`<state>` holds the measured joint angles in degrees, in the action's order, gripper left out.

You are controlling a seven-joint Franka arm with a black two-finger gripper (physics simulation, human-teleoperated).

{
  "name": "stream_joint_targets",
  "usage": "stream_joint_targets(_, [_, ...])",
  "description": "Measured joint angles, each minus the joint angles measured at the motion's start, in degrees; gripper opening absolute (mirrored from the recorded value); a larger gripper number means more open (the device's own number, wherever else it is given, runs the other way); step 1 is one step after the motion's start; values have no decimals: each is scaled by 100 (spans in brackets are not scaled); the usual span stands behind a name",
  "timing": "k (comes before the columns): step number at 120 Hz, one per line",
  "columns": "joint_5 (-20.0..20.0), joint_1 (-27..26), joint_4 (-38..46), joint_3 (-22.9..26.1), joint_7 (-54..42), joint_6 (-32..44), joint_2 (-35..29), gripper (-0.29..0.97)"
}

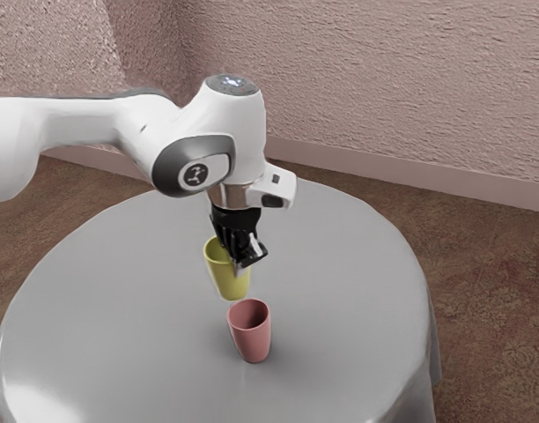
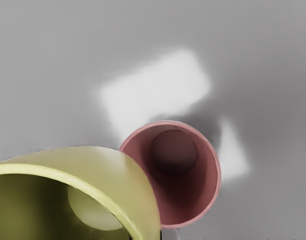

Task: Place the left cup onto the right cup

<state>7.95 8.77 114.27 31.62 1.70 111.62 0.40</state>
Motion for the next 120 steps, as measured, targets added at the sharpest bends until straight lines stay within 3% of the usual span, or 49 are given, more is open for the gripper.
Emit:
stream_joint_targets(71, [-1, -231, 138, 176, 437, 123, 51, -11])
stream_joint_targets(120, [-2, 79, 159, 177, 612, 186, 138, -11])
